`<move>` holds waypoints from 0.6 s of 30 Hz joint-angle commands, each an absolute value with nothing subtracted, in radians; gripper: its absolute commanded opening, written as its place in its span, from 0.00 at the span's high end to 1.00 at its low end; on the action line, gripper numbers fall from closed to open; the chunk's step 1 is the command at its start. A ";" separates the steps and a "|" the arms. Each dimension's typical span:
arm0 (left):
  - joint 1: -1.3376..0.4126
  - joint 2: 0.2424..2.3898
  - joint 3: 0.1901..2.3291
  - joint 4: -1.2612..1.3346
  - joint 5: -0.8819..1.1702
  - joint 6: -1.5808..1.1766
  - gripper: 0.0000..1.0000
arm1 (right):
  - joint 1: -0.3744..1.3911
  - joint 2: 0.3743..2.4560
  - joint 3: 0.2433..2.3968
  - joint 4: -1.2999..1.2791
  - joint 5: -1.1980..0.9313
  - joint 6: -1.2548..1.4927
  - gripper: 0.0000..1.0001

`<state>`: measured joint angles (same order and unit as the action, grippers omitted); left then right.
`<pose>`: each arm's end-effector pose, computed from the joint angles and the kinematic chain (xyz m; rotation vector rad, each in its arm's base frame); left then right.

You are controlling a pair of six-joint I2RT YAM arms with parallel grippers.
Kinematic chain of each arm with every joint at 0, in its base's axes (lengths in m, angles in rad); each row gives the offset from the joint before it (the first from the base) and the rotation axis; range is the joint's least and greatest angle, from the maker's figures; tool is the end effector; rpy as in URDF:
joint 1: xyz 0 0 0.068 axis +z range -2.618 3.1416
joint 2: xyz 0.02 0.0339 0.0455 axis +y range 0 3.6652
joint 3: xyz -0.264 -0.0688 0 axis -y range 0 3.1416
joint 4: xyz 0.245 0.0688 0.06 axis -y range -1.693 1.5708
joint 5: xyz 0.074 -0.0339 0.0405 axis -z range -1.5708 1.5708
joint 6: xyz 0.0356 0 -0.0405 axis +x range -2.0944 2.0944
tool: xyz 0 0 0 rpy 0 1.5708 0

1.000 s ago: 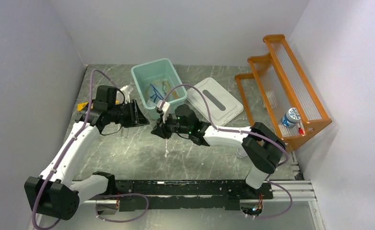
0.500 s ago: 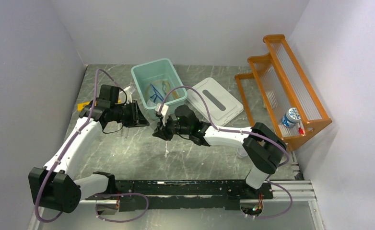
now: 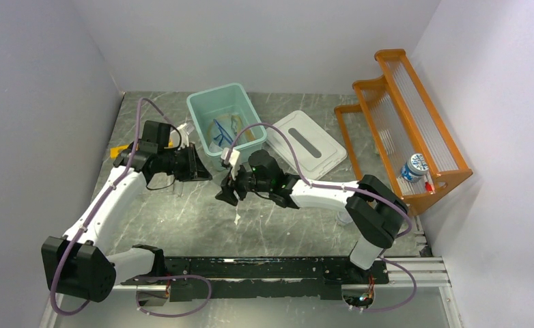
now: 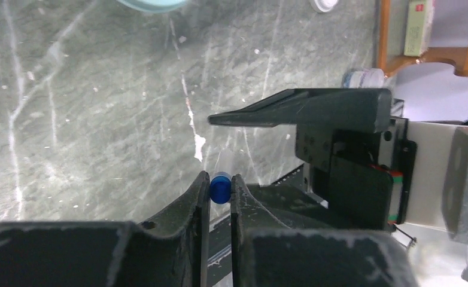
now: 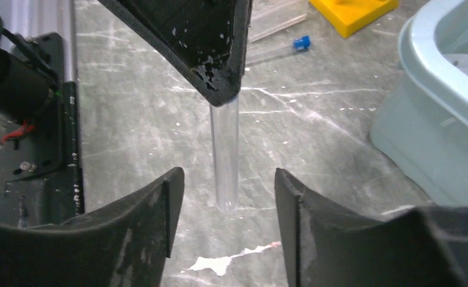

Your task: Organize the chemistry lab equipment

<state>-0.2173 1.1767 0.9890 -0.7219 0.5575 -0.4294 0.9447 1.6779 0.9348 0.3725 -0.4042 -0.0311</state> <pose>0.2249 -0.0690 0.2882 -0.0206 2.5361 -0.9602 0.2047 0.3070 0.2158 -1.1990 1.6542 0.9827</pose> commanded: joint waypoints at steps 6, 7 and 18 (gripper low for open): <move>-0.207 1.098 1.074 -0.728 0.000 -0.401 0.89 | 0.949 1.549 0.904 0.380 -0.229 0.069 0.21; -0.207 1.096 1.075 -0.733 -0.090 -0.400 0.89 | 0.947 1.538 0.899 0.376 -0.215 0.085 0.21; -0.198 1.021 0.869 -0.589 -0.638 -0.510 0.88 | 0.948 1.443 0.781 0.329 -0.079 0.247 0.22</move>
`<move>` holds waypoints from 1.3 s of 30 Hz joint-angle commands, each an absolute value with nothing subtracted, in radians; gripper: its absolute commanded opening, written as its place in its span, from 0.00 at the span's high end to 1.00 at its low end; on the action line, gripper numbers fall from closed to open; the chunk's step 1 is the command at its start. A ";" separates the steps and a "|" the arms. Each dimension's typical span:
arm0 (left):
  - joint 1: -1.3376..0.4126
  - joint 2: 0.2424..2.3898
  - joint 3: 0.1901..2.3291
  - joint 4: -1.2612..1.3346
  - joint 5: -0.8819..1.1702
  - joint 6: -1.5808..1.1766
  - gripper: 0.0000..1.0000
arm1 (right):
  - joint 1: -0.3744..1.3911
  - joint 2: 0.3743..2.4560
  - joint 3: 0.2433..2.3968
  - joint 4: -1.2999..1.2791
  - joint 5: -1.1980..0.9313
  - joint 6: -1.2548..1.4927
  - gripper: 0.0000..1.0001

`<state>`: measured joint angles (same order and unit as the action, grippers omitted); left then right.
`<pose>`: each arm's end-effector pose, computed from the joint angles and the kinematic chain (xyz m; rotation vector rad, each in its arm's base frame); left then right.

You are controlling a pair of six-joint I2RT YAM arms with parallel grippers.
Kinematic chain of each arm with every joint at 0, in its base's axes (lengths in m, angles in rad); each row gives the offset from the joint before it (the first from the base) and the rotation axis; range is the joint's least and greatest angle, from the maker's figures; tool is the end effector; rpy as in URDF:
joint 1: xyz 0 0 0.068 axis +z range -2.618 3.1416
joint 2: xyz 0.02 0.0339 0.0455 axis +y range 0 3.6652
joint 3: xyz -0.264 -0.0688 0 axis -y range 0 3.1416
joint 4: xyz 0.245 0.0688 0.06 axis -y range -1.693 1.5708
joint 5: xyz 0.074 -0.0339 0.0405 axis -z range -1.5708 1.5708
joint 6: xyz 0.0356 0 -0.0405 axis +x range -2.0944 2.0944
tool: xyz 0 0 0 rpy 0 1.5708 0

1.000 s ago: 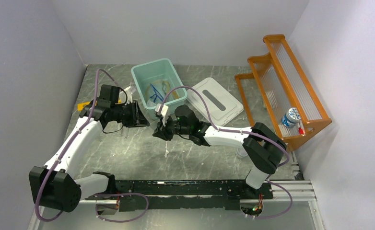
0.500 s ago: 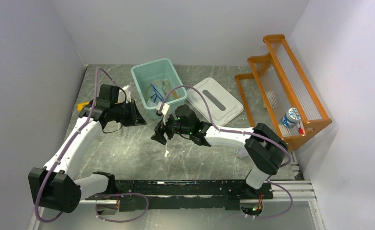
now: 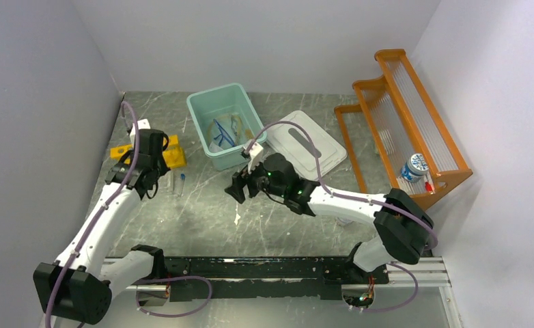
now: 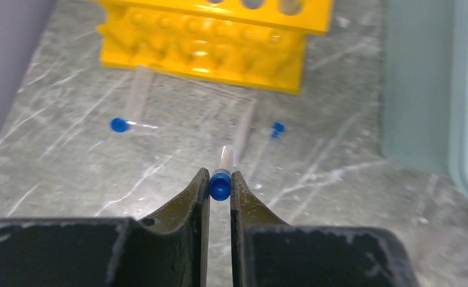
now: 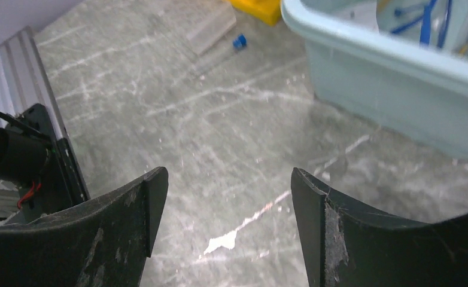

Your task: Organize the chemistry lab equipment

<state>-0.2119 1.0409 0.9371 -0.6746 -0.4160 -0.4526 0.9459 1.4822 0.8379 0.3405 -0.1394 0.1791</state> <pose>0.2106 -0.0306 0.3008 -0.4701 2.2231 0.1427 0.1907 0.2728 0.2446 -0.8309 1.7897 0.8883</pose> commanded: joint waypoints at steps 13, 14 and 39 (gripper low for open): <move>-0.002 1.106 0.814 -0.580 -0.519 -0.597 0.87 | 0.919 1.455 0.752 0.308 -0.069 0.247 0.23; 0.022 1.106 0.809 -0.583 -0.518 -0.599 0.87 | 0.915 1.456 0.750 0.307 -0.068 0.248 0.23; 0.158 1.146 0.744 -0.509 -0.389 -0.579 0.87 | 0.904 1.465 0.735 0.314 -0.041 0.254 0.23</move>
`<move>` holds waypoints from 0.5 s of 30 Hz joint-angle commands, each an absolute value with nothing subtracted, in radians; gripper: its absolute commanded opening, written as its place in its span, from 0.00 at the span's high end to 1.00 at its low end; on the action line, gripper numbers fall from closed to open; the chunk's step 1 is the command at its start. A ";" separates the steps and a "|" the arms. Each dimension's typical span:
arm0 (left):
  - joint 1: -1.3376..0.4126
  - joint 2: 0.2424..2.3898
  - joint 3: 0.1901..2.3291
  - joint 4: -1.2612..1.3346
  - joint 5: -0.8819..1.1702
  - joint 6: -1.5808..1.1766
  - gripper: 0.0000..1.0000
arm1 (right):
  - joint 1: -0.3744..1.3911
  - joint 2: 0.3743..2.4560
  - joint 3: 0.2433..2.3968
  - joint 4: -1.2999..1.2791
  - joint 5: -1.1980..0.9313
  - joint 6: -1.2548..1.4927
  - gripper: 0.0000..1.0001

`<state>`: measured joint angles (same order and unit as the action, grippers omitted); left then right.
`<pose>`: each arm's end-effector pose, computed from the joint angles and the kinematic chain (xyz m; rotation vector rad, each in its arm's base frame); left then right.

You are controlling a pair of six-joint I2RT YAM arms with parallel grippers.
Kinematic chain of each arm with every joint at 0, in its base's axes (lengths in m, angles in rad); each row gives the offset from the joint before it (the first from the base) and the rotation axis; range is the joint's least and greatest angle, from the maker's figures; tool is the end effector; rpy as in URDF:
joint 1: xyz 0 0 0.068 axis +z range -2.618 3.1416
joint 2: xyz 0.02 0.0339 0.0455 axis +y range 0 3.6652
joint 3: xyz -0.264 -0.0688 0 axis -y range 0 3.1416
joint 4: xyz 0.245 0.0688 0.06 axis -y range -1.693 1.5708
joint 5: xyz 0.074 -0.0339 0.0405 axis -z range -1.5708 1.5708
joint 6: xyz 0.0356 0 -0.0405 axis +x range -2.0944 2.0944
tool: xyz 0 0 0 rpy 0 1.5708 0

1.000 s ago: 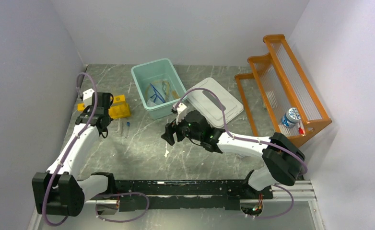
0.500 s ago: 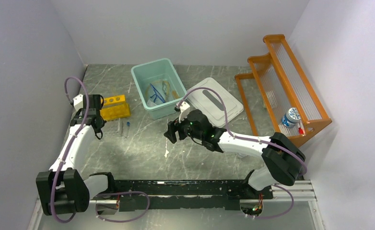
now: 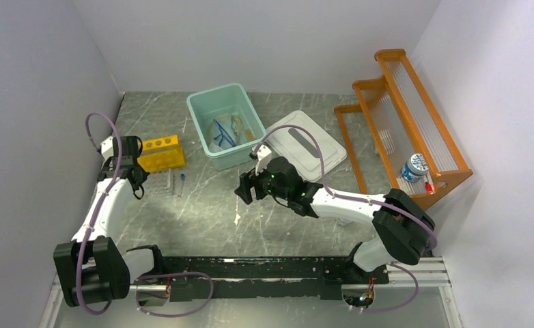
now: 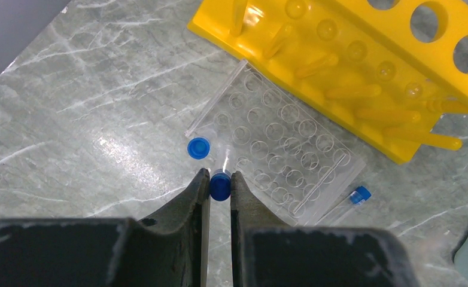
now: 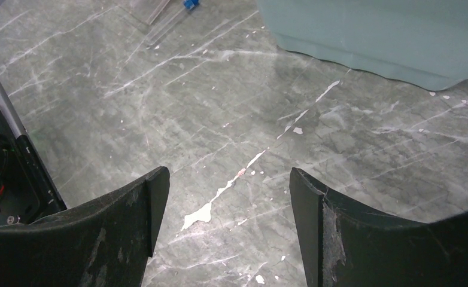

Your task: Organize the chemistry lab equipment

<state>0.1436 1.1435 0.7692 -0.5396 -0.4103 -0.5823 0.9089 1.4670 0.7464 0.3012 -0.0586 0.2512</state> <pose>0.2213 0.0464 0.2356 -1.0113 2.1834 0.3095 0.1928 0.2508 0.2149 -0.7095 1.9566 0.7912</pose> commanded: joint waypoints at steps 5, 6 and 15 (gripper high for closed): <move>0.158 1.150 0.712 -0.477 -0.393 -0.584 0.86 | 0.902 1.469 0.733 0.320 -0.047 0.254 0.23; 0.159 1.154 0.709 -0.472 -0.391 -0.585 0.86 | 0.902 1.471 0.733 0.323 -0.051 0.255 0.24; 0.158 1.154 0.699 -0.464 -0.395 -0.593 0.81 | 0.902 1.471 0.732 0.333 -0.068 0.254 0.24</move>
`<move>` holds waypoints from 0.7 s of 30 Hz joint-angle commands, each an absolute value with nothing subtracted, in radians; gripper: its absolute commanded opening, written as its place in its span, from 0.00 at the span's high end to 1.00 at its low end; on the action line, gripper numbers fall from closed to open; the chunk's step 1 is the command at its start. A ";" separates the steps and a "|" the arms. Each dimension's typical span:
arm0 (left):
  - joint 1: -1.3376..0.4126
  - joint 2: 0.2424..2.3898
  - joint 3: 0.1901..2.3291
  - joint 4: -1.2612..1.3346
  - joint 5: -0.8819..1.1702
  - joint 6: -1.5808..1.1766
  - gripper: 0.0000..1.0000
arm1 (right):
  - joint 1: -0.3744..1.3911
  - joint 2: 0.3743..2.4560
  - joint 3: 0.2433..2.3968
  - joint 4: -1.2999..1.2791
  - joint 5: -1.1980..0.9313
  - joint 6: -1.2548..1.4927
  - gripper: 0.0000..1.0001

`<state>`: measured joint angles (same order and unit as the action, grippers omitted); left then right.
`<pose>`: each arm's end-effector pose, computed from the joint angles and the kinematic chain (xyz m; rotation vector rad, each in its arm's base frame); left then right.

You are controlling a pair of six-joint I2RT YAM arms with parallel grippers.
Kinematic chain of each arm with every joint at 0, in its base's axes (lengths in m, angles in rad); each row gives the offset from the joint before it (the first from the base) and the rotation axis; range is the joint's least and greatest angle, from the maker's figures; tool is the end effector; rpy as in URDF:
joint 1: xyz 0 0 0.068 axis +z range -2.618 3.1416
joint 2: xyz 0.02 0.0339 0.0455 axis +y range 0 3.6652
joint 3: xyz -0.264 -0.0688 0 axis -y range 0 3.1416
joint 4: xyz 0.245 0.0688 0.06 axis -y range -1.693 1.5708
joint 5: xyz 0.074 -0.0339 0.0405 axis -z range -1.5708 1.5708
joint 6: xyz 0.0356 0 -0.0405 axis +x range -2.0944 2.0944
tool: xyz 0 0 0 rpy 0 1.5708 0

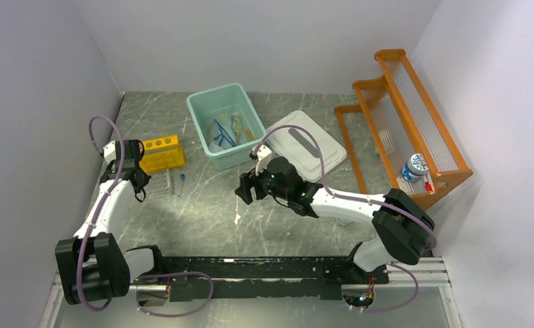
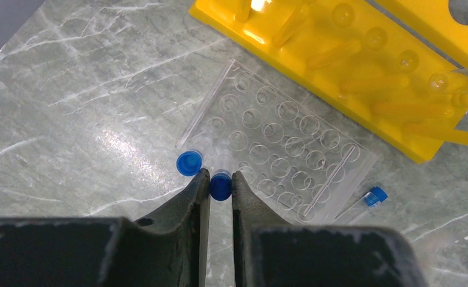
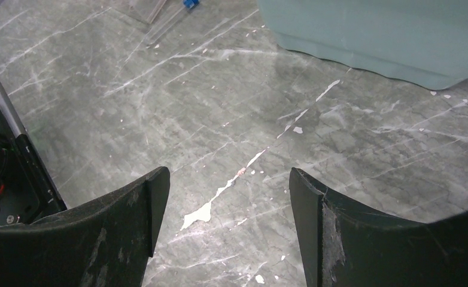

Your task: Organize the chemistry lab equipment

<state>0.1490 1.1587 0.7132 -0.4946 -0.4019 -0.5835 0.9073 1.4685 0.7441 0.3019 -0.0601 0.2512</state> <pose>0.2196 0.0470 0.2177 -1.0199 2.2087 0.3121 0.1930 0.2504 0.2138 -0.7098 1.9599 0.7903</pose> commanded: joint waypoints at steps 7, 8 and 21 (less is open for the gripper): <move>0.158 1.133 0.696 -0.468 -0.407 -0.600 0.69 | 0.903 1.467 0.730 0.334 -0.067 0.249 0.24; 0.159 1.130 0.697 -0.473 -0.410 -0.604 0.65 | 0.902 1.466 0.730 0.334 -0.069 0.250 0.24; 0.158 1.041 0.812 -0.599 -0.330 -0.596 0.42 | 0.902 1.465 0.736 0.334 -0.083 0.262 0.24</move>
<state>0.1490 1.0908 0.7444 -0.5495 -0.3717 -0.5991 0.9066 1.4685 0.7441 0.3084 -0.0757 0.2543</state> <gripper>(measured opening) 0.572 0.763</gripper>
